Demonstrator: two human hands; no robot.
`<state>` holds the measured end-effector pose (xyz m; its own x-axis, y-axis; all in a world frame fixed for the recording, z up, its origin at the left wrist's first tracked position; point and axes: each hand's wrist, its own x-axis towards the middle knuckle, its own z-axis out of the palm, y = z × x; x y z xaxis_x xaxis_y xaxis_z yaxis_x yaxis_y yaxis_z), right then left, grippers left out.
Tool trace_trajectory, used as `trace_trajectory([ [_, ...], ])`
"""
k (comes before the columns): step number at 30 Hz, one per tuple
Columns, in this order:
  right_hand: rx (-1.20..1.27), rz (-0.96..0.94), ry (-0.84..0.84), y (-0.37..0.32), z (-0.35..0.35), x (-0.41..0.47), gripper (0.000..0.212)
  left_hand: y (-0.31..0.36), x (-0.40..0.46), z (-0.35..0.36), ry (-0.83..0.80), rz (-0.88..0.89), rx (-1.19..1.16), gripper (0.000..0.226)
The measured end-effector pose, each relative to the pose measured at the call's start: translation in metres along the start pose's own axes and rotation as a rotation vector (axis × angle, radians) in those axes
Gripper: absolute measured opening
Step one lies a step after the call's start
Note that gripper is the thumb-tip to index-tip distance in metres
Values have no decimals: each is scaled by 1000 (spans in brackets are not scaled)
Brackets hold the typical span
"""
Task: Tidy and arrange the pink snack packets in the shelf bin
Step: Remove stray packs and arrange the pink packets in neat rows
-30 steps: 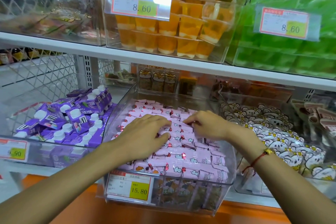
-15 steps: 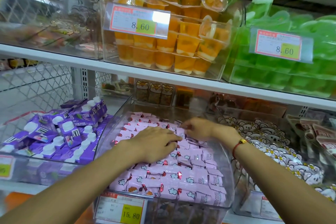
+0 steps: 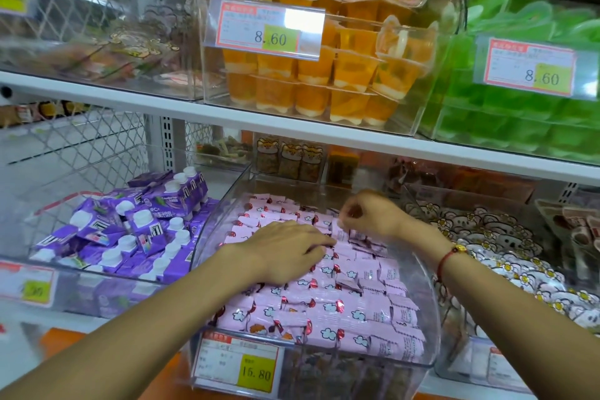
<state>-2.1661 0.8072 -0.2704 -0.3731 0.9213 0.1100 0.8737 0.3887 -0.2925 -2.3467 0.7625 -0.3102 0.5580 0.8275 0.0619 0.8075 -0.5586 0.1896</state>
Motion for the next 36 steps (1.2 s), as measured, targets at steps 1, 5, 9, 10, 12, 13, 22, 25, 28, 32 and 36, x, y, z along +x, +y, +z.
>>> trace_trajectory([
  [1,5,-17,30,0,0,-2,12,0,1,0,-7,-2,8,43],
  [5,265,-18,236,-5,-6,-10,14,-1,3,-1,-20,-6,39,43],
  [9,498,67,496,-9,-11,-19,10,-5,2,1,-6,-13,36,43],
  [10,565,109,580,-9,-11,-28,11,-1,0,2,-8,-6,17,43],
  [12,688,194,765,-7,-8,-36,13,3,-2,1,39,-5,-69,39],
  [13,726,242,830,-6,-8,-38,12,4,-2,-1,112,-19,-147,36],
  [22,1272,341,450,-16,-14,-47,24,17,2,-30,130,-192,-830,35],
  [25,1008,349,459,-14,-15,-48,23,13,3,-34,139,-318,-940,37],
  [28,462,94,443,-14,-17,-54,45,8,2,-37,122,-382,-1184,34],
  [32,-65,-139,356,-20,-12,-59,60,11,4,-35,136,-418,-1140,38],
  [36,-47,-186,480,-23,-9,-59,43,10,3,-34,199,-343,-1237,51],
])
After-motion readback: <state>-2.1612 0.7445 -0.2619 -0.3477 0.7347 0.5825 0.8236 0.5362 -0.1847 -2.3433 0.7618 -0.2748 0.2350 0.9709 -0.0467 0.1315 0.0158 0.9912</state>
